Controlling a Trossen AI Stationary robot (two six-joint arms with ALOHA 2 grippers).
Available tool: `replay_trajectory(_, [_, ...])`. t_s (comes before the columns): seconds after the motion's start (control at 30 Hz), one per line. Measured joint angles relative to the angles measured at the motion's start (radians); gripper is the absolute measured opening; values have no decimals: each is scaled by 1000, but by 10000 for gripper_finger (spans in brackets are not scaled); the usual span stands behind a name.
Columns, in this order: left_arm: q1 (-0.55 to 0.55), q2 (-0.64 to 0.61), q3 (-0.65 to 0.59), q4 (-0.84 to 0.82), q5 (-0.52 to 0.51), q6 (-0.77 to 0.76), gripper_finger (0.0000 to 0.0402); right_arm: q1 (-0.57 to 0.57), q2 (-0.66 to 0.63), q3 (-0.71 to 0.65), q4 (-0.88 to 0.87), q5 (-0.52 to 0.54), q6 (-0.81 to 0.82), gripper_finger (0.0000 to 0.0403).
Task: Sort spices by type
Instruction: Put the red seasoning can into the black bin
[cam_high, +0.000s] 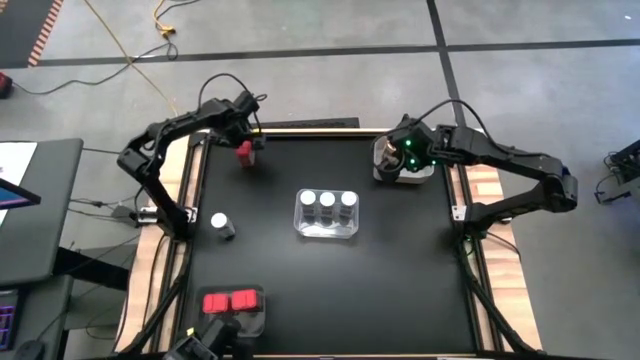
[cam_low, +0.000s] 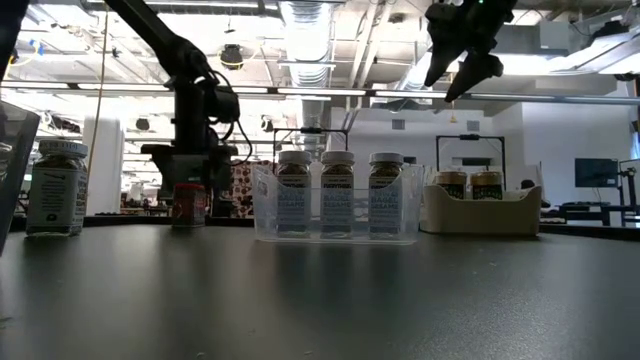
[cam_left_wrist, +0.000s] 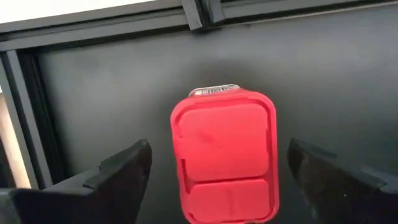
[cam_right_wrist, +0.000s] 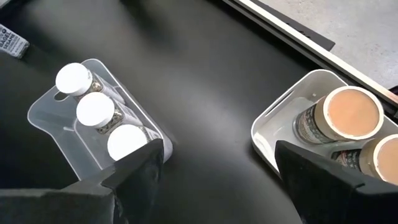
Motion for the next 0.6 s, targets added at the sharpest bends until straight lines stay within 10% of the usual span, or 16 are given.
replay_trajectory(0.6, [4,-2,0,3,9,64,223,81,0,0,-1,73,61,331])
